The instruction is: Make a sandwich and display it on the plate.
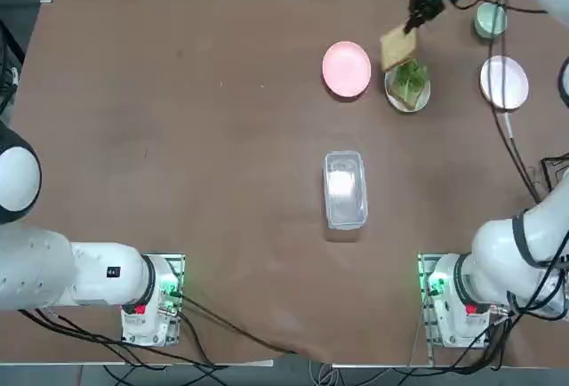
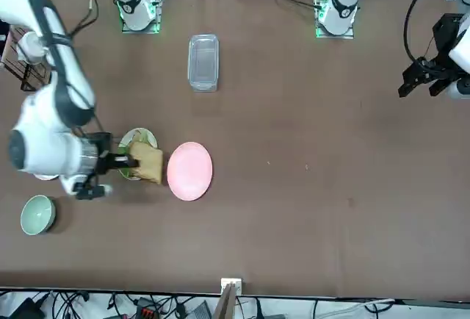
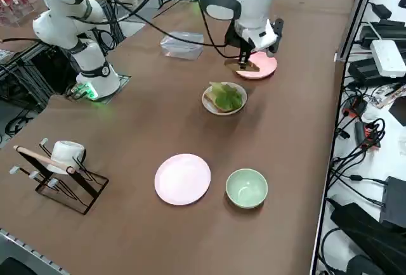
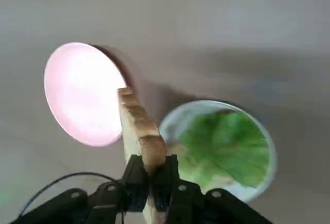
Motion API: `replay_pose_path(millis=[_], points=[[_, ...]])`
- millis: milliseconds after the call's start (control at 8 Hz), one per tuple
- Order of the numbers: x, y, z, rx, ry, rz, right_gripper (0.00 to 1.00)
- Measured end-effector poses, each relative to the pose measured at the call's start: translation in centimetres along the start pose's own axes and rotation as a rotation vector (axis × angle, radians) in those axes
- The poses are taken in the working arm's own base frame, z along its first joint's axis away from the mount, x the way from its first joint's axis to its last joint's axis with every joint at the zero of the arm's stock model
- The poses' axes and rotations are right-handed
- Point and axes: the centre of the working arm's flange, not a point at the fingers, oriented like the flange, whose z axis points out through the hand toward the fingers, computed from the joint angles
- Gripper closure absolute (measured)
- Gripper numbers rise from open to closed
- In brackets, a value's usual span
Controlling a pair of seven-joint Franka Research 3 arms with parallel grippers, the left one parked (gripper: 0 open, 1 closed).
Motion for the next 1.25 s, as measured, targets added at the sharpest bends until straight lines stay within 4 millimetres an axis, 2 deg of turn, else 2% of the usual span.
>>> replay_pose_path(millis=[125, 250, 750, 1000, 1250], points=[[-0.5, 2.6, -0.7, 0.048, -0.008, -0.008, 0.91], [-0.8, 4.7, -0.4, 0.099, -0.017, -0.032, 0.91], [-0.4, 9.3, 5.4, 0.209, -0.061, -0.247, 0.91], [-0.4, 10.0, 6.0, 0.227, -0.053, -0.323, 0.91], [-0.2, 9.8, 4.8, 0.229, -0.046, -0.344, 0.91]])
